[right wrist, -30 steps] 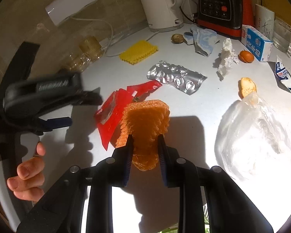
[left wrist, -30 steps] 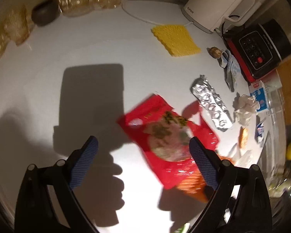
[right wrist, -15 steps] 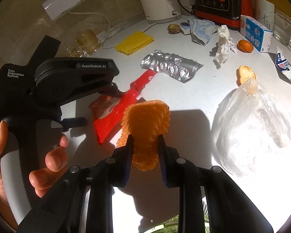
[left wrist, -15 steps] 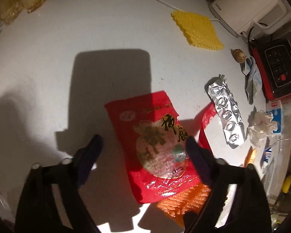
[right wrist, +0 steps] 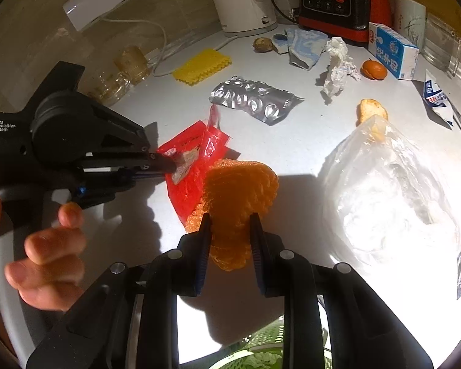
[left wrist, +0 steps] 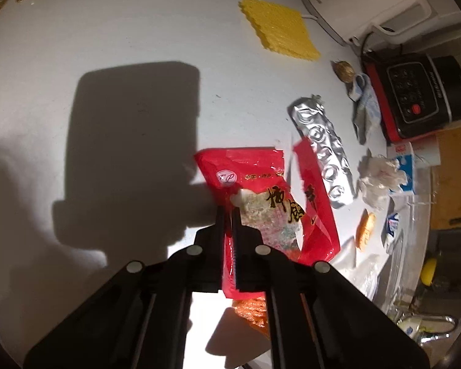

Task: Collect trash
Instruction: 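Grasp the orange foam net with the right tool while the left tool grasps the red wrapper, then carry the orange net and red wrapper over the green basket and release both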

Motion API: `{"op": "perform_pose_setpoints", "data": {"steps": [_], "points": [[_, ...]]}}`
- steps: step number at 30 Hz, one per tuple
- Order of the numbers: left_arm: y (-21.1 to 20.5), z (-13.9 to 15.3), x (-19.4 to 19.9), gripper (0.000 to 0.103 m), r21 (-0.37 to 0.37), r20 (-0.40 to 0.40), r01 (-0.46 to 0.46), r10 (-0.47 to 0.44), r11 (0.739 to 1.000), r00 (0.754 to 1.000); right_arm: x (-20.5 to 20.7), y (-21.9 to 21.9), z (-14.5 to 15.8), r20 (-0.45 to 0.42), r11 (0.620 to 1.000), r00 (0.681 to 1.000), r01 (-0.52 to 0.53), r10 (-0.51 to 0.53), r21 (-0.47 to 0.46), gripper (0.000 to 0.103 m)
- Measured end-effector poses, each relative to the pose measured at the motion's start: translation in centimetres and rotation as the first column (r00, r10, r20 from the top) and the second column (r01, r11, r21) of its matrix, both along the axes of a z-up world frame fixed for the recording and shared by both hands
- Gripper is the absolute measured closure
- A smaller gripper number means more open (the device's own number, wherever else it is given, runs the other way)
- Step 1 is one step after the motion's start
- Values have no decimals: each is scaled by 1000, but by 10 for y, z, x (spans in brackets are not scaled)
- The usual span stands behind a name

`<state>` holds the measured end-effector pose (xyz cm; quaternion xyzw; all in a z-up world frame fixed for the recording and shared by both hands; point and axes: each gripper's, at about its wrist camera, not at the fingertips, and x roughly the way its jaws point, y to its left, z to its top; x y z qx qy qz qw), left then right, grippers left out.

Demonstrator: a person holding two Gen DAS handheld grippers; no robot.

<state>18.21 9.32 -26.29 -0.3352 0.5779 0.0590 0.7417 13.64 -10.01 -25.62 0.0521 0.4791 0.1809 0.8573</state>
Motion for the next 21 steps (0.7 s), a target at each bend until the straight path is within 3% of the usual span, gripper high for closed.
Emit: {"op": "perform_pose_setpoints", "data": {"steps": [8, 11, 16, 21], "points": [[-1, 0, 0, 99, -45, 3, 33, -33, 998, 999, -3, -5, -2, -9, 1000, 1000, 20, -20, 8, 78], [-2, 6, 1, 99, -3, 31, 44, -43, 999, 999, -5, -4, 0, -2, 1000, 1000, 16, -16, 2, 78], [0, 14, -1, 100, -18, 61, 69, -68, 997, 996, -15, -9, 4, 16, 999, 999, 29, -28, -32, 78], [-7, 37, -21, 101, 2, 128, 159, -158, 987, 979, -45, -23, 12, 46, 997, 998, 51, -48, -59, 78]]}}
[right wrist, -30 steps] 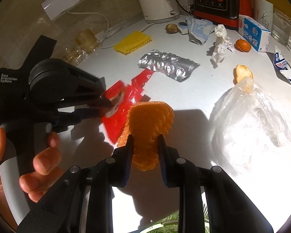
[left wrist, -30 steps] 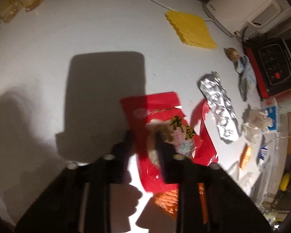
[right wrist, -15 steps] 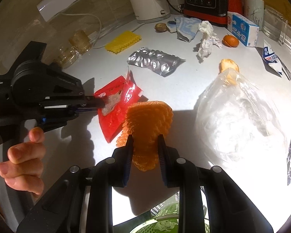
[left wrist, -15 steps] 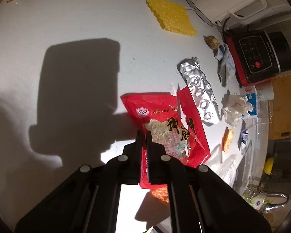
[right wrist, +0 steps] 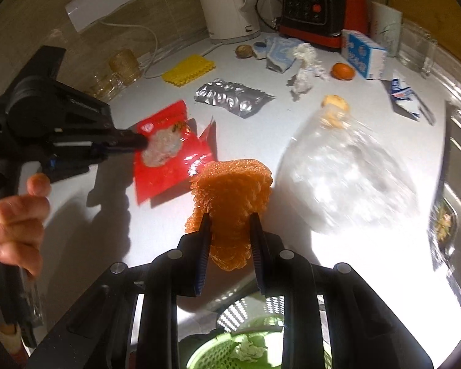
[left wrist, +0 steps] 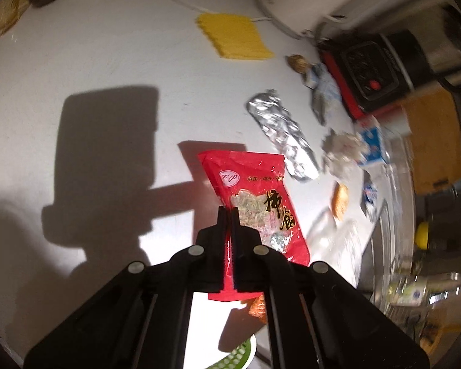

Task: Collect trash
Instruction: 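Carry the orange net and red wrapper over the green basket and release both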

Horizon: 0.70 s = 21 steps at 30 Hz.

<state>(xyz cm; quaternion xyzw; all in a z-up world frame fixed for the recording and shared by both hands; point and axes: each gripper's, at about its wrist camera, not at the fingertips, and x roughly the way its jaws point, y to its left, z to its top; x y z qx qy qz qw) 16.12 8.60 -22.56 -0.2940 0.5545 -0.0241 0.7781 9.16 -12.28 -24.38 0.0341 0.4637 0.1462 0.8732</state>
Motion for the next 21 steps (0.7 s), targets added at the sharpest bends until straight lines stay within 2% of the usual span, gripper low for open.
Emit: {"op": "perform_pose_setpoints", "data": {"steps": [3, 6, 10, 14, 15, 16, 18, 20, 21], "points": [[-10, 17, -24, 101, 29, 40, 83, -84, 996, 996, -29, -9, 6, 15, 1000, 1000, 6, -6, -18, 78], [-20, 33, -56, 101, 67, 68, 180, -185, 981, 980, -67, -20, 15, 35, 999, 999, 15, -14, -34, 78], [-45, 45, -106, 101, 116, 87, 333, -344, 936, 935, -118, -42, 21, 45, 998, 998, 54, -52, -42, 78], [-83, 45, -158, 101, 193, 89, 489, -512, 851, 855, -164, -69, 21, 42, 990, 992, 119, -116, -70, 78], [-97, 40, -173, 101, 201, 82, 542, -565, 816, 821, -176, -77, 20, 40, 987, 990, 140, -137, -76, 77], [-105, 35, -181, 101, 206, 73, 571, -595, 795, 801, -185, -84, 18, 35, 984, 987, 159, -156, -79, 77], [-127, 18, -199, 101, 211, 41, 644, -665, 736, 746, -198, -95, 16, 29, 978, 981, 192, -190, -80, 77], [-151, -9, -215, 101, 233, -6, 713, -732, 661, 681, -208, -105, 11, 21, 972, 975, 222, -221, -76, 77], [-159, -21, -220, 101, 231, -20, 733, -750, 640, 662, -212, -108, 9, 19, 970, 973, 230, -230, -74, 77]]}}
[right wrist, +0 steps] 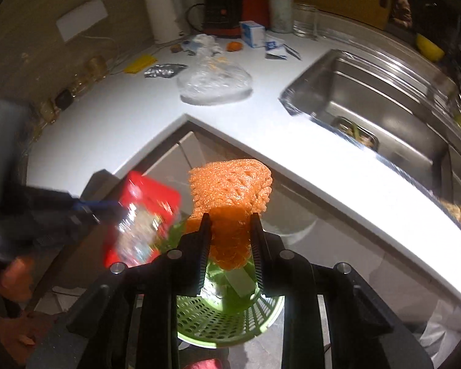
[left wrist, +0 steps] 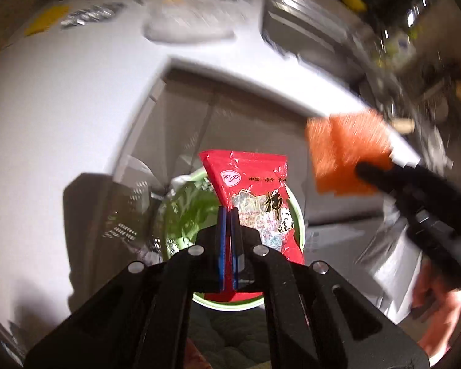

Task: Collect trash
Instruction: 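Carry the orange net and red wrapper over the green basket and release both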

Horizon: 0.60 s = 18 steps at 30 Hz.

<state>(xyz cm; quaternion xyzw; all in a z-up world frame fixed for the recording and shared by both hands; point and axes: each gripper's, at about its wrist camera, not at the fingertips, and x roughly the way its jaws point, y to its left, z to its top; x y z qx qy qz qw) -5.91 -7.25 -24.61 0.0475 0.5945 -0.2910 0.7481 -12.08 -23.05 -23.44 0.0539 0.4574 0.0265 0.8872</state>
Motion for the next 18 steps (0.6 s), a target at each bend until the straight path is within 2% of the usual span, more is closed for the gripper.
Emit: {"op": "perform_pose_setpoints", "data": {"steps": [3, 5, 7, 9, 12, 17, 18], "points": [[-21, -45, -14, 100, 53, -82, 71, -66, 996, 994, -10, -8, -11, -23, 1000, 1000, 19, -19, 12, 77], [-27, -62, -21, 100, 85, -115, 86, -76, 993, 990, -17, -13, -18, -43, 999, 999, 33, -32, 25, 77], [-30, -70, -22, 96, 97, -134, 89, -76, 991, 988, -25, -18, -22, -51, 998, 998, 42, -40, 42, 77], [-30, -71, -24, 89, 108, -128, 87, -73, 990, 989, -31, -21, -25, -57, 997, 997, 47, -44, 54, 77], [-33, -67, -19, 58, 116, -110, 64, -52, 991, 993, -33, -25, -30, -68, 997, 997, 44, -39, 60, 76], [-28, -49, -14, 56, 97, -76, 34, -26, 995, 997, -35, -25, -32, -64, 997, 998, 19, -15, 72, 76], [-23, -41, -12, 53, 92, -61, 17, -12, 996, 998, -35, -23, -31, -61, 997, 998, 11, -6, 72, 76]]}}
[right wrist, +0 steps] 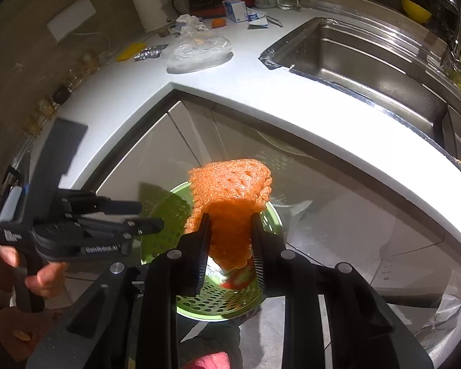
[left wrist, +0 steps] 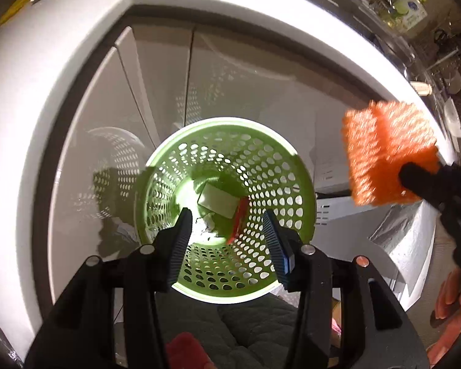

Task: Collect trash
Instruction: 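Carry the orange net and red wrapper over the green basket and release both, then grasp the clear plastic bag with the right tool while the left tool grasps the yellow foam net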

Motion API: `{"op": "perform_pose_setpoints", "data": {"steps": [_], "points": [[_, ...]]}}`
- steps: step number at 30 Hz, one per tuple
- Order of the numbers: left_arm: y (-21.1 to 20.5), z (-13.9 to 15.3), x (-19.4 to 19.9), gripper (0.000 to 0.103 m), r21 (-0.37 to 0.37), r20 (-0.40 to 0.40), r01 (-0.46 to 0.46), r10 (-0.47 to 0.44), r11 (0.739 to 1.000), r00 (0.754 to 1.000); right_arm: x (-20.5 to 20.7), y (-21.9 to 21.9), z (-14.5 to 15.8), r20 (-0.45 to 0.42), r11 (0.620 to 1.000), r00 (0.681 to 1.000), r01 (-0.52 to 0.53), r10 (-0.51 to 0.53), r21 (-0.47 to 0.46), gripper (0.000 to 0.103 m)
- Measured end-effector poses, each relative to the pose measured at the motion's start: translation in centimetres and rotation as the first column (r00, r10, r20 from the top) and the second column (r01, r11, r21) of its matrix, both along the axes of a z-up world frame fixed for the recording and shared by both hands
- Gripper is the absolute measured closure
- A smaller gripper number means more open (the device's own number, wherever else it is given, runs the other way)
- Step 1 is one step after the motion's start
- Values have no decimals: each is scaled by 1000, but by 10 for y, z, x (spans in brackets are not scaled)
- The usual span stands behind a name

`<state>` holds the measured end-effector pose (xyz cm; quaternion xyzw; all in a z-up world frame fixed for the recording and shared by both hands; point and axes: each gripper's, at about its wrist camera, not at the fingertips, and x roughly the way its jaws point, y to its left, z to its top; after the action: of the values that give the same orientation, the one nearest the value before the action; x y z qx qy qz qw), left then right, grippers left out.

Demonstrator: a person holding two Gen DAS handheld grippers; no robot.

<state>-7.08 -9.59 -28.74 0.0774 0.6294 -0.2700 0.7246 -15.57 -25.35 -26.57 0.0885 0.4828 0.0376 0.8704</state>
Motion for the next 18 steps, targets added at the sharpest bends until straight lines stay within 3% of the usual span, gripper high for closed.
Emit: {"op": "perform_pose_setpoints", "data": {"steps": [4, 8, 9, 12, 13, 18], "points": [[15, 29, 4, 32, -12, 92, -57, 58, 998, 994, 0, 8, -2, 7, 999, 999, -49, 49, 13, 74], [37, 66, 16, 22, -43, 191, -125, 131, 991, 973, 1, 28, -17, -7, 992, 992, -125, 124, -19, 71], [43, 72, 19, 18, -51, 211, -136, 144, 989, 967, 2, 32, -21, -13, 990, 991, -135, 135, -31, 65], [54, 91, 27, 11, -70, 266, -167, 180, 983, 947, 3, 43, -38, -40, 985, 987, -158, 156, -63, 24], [58, 96, 29, 10, -72, 281, -174, 187, 982, 941, 4, 46, -43, -48, 984, 986, -161, 158, -75, 17], [74, 106, 42, 8, -79, 299, -200, 214, 977, 930, 12, 48, -56, -90, 987, 985, -151, 146, -52, 8]]}}
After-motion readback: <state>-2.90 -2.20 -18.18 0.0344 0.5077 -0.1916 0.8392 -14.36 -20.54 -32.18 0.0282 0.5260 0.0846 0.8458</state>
